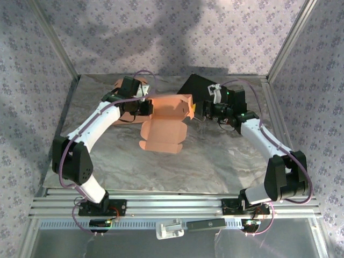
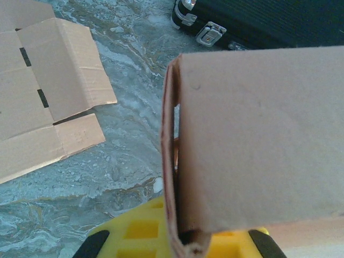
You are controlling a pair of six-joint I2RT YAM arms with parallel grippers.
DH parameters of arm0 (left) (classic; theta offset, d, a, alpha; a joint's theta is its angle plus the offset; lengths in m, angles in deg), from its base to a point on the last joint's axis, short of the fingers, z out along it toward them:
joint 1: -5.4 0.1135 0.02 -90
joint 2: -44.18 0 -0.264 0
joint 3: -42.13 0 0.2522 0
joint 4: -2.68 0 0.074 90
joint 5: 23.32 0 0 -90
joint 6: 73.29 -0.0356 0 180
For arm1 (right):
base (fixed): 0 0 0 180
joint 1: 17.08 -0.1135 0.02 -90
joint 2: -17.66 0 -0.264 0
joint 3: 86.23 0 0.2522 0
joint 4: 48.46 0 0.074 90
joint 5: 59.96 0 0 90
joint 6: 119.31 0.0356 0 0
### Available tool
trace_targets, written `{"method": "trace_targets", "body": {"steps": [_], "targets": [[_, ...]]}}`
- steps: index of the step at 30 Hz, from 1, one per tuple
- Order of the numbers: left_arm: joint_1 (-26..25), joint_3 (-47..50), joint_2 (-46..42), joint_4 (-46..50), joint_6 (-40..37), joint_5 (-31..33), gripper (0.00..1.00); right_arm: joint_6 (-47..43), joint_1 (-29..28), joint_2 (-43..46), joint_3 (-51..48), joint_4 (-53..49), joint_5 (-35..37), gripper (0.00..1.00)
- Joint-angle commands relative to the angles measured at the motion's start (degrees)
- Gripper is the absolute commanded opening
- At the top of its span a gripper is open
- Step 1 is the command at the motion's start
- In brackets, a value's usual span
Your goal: Fold the paper box
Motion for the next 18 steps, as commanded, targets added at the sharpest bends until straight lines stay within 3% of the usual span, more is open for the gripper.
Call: {"method": "trace_targets", "body": {"steps": [1, 18], "targets": [[0.2, -1.4, -0.5, 0.0, -1.5, -2.1, 0.00, -4.4, -0.5, -1.0, 3.3, -3.1, -3.3, 0.35], [0.1, -2.5, 0.3, 1.3, -2.1, -2.2, 0.00, -9.5, -2.4, -1.6, 6.2, -6.8, -8.9, 0.38]]}}
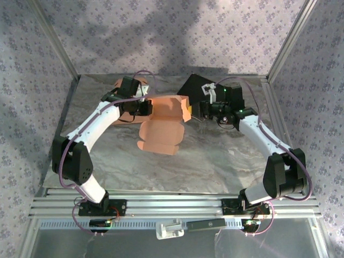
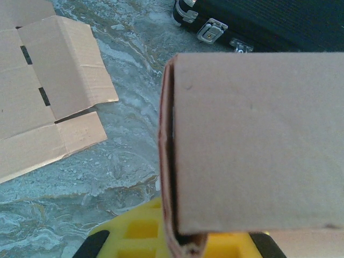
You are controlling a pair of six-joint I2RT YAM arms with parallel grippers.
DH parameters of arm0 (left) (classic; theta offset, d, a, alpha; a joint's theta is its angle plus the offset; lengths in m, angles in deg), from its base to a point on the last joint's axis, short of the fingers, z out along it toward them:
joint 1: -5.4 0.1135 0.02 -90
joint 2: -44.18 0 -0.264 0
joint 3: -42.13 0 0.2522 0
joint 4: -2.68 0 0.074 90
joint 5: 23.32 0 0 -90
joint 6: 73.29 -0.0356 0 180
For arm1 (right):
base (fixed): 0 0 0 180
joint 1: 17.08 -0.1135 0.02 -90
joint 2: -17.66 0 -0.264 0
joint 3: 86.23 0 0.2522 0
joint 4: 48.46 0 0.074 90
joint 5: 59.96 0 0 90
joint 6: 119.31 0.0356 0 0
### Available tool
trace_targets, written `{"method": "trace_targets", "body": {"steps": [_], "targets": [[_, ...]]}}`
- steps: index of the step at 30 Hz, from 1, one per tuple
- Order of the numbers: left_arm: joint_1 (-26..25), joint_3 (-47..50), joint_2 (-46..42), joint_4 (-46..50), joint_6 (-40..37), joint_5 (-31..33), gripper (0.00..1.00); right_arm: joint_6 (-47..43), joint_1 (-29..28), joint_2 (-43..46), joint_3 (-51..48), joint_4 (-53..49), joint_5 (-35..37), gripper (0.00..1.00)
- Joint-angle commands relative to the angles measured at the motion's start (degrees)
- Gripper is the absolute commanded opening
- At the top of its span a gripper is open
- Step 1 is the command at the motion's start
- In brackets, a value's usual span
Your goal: Fold the paper box
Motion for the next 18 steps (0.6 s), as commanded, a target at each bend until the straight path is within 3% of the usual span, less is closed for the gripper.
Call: {"method": "trace_targets", "body": {"steps": [1, 18], "targets": [[-0.2, -2.5, 0.3, 0.9, -1.3, -1.8, 0.00, -2.5, -0.8, 0.2, 2.3, -2.1, -2.1, 0.38], [-0.4, -2.9, 0.6, 1.5, -1.3, -1.4, 0.00, -6.6, -3.9, 1.6, 4.2, -6.7, 1.0, 0.43]]}}
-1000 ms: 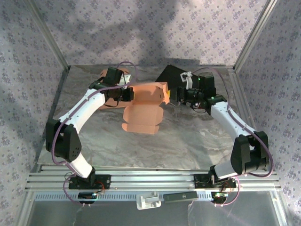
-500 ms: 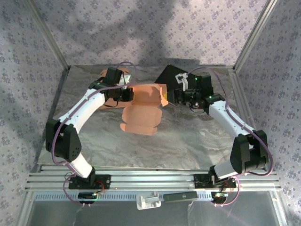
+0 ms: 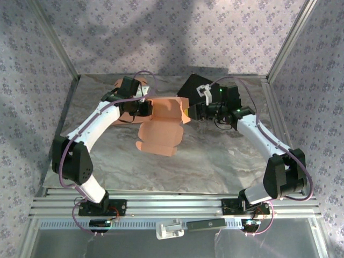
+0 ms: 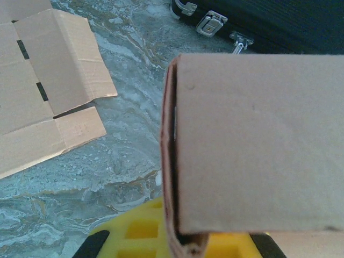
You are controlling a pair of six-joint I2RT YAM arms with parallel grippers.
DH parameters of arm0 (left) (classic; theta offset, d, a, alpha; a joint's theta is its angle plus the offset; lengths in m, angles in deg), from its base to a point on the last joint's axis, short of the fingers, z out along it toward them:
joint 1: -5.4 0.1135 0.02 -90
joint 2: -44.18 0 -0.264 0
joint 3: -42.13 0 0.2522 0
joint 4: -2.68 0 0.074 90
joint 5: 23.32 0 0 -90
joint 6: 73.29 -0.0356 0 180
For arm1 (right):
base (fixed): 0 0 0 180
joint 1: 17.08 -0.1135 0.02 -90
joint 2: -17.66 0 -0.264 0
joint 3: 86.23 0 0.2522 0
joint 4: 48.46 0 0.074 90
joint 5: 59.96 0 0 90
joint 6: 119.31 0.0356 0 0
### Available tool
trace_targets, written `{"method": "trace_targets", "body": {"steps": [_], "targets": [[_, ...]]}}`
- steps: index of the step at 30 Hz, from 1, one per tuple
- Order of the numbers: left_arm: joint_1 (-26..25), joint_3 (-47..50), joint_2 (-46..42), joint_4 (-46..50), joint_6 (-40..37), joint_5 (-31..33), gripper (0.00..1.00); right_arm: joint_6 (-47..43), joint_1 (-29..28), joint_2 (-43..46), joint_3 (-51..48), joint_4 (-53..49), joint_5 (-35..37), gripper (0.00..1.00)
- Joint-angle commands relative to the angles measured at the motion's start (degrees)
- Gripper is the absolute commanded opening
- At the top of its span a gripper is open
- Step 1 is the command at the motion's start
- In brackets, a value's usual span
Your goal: Fold the paper box
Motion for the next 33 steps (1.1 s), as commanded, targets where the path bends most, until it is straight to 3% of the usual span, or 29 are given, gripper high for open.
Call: {"method": "trace_targets", "body": {"steps": [1, 15, 27, 33], "targets": [[-0.4, -2.6, 0.6, 0.3, -0.7, -1.3, 0.00, -2.8, -1.3, 1.5, 2.3, -2.9, 0.6, 0.43], [-0.7, -3.0, 1.0, 0.2, -0.4, -1.0, 0.00, -5.7, -3.2, 1.0, 6.0, -7.3, 3.8, 0.48], [-1.4, -2.9, 0.8, 0.3, -0.2, 0.1, 0.00, -6.7, -6.5, -0.9, 7.2, -9.1, 17.5, 0.46], [-2.0, -2.6, -0.3, -0.1, 1.2, 1.9, 0.00, -6.4, -9.5, -1.5, 8.0, -10.3, 28.4, 0.46]]}}
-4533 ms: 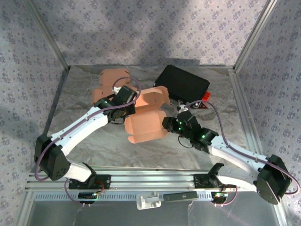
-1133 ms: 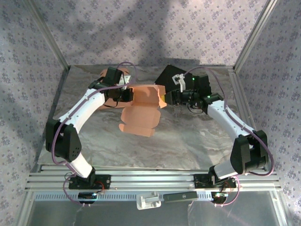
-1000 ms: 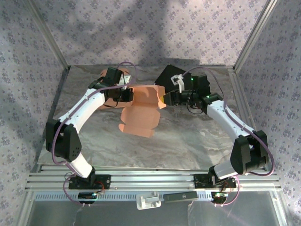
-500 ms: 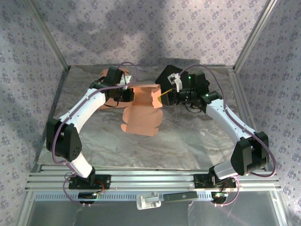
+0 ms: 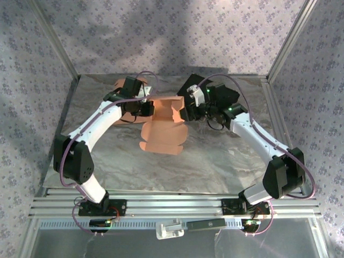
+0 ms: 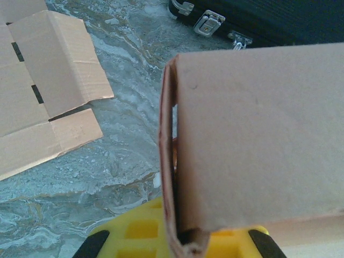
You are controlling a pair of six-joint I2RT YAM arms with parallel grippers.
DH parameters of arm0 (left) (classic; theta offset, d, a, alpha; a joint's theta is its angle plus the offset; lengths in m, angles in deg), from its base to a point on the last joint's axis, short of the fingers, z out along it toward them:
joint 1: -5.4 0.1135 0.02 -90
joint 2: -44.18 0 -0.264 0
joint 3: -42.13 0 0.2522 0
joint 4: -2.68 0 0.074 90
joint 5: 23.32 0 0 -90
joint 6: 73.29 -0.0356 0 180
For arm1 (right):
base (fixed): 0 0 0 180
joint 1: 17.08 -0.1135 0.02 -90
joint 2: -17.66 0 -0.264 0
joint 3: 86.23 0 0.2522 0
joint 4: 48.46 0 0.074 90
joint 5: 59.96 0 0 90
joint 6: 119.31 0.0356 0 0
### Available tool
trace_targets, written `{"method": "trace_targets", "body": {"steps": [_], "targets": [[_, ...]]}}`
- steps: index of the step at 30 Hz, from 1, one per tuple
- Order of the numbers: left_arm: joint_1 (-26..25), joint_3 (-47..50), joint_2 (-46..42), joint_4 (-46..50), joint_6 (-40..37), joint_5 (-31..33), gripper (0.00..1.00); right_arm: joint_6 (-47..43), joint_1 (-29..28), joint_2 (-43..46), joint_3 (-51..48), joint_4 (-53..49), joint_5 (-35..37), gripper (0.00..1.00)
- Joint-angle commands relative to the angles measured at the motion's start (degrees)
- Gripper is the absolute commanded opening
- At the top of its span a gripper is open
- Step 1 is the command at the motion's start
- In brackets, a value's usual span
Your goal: Fold the paper box
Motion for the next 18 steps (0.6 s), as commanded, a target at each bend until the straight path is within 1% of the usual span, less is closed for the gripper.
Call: {"method": "trace_targets", "body": {"steps": [1, 6, 12, 15, 18], "targets": [[-0.8, -2.1, -1.2, 0.0, 1.1, 1.1, 0.00, -0.6, -2.0, -0.5, 2.1, -2.4, 10.0, 0.45], [-1.2, -2.1, -1.6, 0.6, 1.9, 2.5, 0.00, 0.3, -5.9, -1.0, 2.3, -2.8, 25.6, 0.41], [-2.4, -2.2, -1.9, 1.0, 2.5, 4.3, 0.00, 3.4, -10.8, -3.7, 3.2, -2.4, 38.4, 0.38], [-3.3, -2.3, -1.9, 2.1, 2.8, 5.7, 0.00, 5.0, -13.6, -6.1, 4.9, -3.8, 46.0, 0.31], [-3.7, -2.3, -2.1, 3.0, 3.3, 6.9, 0.00, 7.2, -15.6, -8.5, 7.2, -6.6, 52.8, 0.27]]}}
